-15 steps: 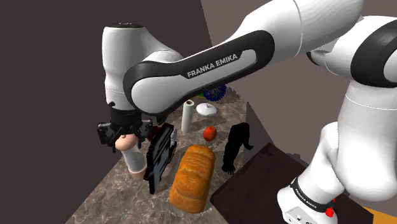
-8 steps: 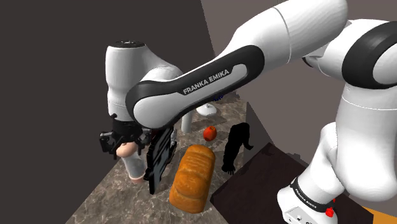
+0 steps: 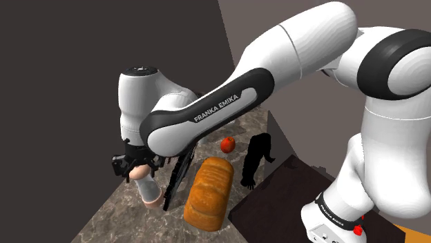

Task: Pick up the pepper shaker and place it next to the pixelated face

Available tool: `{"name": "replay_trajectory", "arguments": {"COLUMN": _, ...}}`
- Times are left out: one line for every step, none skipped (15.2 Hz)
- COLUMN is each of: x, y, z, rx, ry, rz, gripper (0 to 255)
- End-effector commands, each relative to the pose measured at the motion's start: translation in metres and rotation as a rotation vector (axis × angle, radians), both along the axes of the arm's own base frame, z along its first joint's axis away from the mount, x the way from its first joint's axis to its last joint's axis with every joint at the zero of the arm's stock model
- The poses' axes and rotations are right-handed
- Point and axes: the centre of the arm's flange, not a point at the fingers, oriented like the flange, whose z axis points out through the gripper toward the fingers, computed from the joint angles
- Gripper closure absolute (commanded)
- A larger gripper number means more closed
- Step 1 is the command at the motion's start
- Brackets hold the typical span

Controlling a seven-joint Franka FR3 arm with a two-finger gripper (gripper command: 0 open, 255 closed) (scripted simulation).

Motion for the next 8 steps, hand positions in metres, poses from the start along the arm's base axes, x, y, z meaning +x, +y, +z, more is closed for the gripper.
{"name": "replay_trajectory", "arguments": {"x": 0.000, "y": -0.001, "z": -0.011, "rx": 0.000, "ry": 0.000, "rz": 0.000, "gripper": 255}}
{"name": "replay_trajectory", "arguments": {"x": 0.000, "y": -0.001, "z": -0.016, "rx": 0.000, "ry": 0.000, "rz": 0.000, "gripper": 255}}
{"name": "replay_trajectory", "arguments": {"x": 0.000, "y": -0.001, "z": -0.022, "rx": 0.000, "ry": 0.000, "rz": 0.000, "gripper": 255}}
{"name": "replay_trajectory", "arguments": {"x": 0.000, "y": -0.001, "z": -0.027, "rx": 0.000, "ry": 0.000, "rz": 0.000, "gripper": 255}}
{"name": "replay_trajectory", "arguments": {"x": 0.000, "y": -0.001, "z": -0.032, "rx": 0.000, "ry": 0.000, "rz": 0.000, "gripper": 255}}
{"name": "replay_trajectory", "arguments": {"x": 0.000, "y": -0.001, "z": -0.038, "rx": 0.000, "ry": 0.000, "rz": 0.000, "gripper": 255}}
{"name": "replay_trajectory", "arguments": {"x": 0.000, "y": -0.001, "z": -0.043, "rx": 0.000, "ry": 0.000, "rz": 0.000, "gripper": 255}}
{"name": "replay_trajectory", "arguments": {"x": 0.000, "y": -0.001, "z": -0.048, "rx": 0.000, "ry": 0.000, "rz": 0.000, "gripper": 255}}
